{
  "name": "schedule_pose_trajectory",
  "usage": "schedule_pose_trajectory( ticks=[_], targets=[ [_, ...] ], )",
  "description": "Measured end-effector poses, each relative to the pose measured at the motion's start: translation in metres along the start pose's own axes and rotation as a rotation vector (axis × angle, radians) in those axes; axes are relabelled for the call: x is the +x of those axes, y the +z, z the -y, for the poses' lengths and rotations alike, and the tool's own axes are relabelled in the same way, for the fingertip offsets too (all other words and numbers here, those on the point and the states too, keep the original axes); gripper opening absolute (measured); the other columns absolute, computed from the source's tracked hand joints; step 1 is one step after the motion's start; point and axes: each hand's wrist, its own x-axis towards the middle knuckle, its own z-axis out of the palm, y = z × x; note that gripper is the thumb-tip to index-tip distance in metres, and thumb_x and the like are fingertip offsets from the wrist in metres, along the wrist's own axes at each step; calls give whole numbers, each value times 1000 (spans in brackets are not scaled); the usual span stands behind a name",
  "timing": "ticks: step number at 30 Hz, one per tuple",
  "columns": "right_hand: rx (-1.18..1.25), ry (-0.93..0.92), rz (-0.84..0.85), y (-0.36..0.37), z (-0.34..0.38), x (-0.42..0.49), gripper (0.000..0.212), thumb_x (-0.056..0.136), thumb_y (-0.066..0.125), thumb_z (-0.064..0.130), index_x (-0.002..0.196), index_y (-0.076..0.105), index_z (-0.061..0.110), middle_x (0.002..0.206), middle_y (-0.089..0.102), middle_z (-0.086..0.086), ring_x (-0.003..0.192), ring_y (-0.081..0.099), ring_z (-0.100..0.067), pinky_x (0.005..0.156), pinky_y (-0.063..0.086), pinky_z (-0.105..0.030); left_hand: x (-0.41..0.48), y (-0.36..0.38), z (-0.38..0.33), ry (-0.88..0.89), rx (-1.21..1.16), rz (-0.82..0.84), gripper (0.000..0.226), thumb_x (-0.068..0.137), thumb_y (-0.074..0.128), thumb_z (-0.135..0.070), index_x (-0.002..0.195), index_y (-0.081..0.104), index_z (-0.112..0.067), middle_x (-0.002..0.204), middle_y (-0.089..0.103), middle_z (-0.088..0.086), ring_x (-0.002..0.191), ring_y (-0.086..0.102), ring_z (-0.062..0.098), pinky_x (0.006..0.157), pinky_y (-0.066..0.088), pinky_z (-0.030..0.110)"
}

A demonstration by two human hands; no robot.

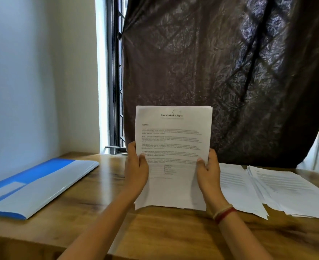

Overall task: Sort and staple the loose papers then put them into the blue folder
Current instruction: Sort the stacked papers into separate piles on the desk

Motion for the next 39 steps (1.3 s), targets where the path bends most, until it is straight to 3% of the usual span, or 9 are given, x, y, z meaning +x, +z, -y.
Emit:
schedule_pose_trajectory(
  ticks=[2,5,8,14,21,26,30,35,39],
  targets=[
    [29,-11,-16,0,0,-3,24,102,41,9,119,41,26,103,55,15,96,58,-7,83,54,-29,0,2,-1,-6,-19,-38,30,100,38,-6,127,39,-19,101,59,-16,90,61,2,73,54,26],
    [30,39,23,-1,-7,-9,34,99,49,10,125,35,29,106,53,15,97,56,-6,85,51,-27,-9,9,15,-86,-24,-30,29,98,39,-8,126,43,-15,112,62,1,103,61,19,85,54,39],
    [13,126,40,-2,-13,-12,32,100,46,8,122,37,30,110,51,10,104,54,-12,92,50,-32,-21,14,28,-220,-34,33,26,102,33,-13,122,50,-14,113,63,5,105,60,21,84,53,33],
    [38,83,-66,-5,-11,-6,26,99,47,10,118,43,28,112,56,5,99,57,-11,90,53,-36,-13,14,8,-170,-112,-22,25,101,31,-6,122,45,-7,113,58,8,102,57,23,87,52,40],
    [63,182,-55,-2,-22,-18,25,100,45,10,119,46,26,115,58,1,98,58,-8,93,53,-39,-28,19,26,-282,-107,-25,27,102,29,-14,119,50,-11,103,63,0,95,61,17,80,53,31],
    [50,211,-66,0,-24,-19,30,101,44,13,130,45,21,125,57,-3,108,57,-17,94,52,-41,-31,20,20,-236,-90,-62,18,102,30,-7,111,45,-13,93,55,-12,84,54,5,65,46,13],
    [46,215,-71,-1,-28,-24,24,102,42,13,123,45,25,120,55,1,104,55,-15,95,52,-39,-35,23,27,-261,-70,-56,20,103,29,-6,116,44,-11,92,55,-10,80,53,0,55,42,3],
    [67,219,-82,-1,-30,-28,21,103,42,14,118,46,28,115,56,4,93,55,-4,83,50,-24,-40,25,27,-274,-37,-32,30,104,27,-8,131,40,-12,113,55,1,87,54,4,61,41,5],
    [70,231,-81,-2,-27,-27,21,103,42,15,118,47,28,112,56,7,91,56,-3,78,50,-22,-39,24,26,-276,-21,-28,32,104,26,-9,134,38,-13,112,54,-1,87,53,10,65,42,14]
  ],
)
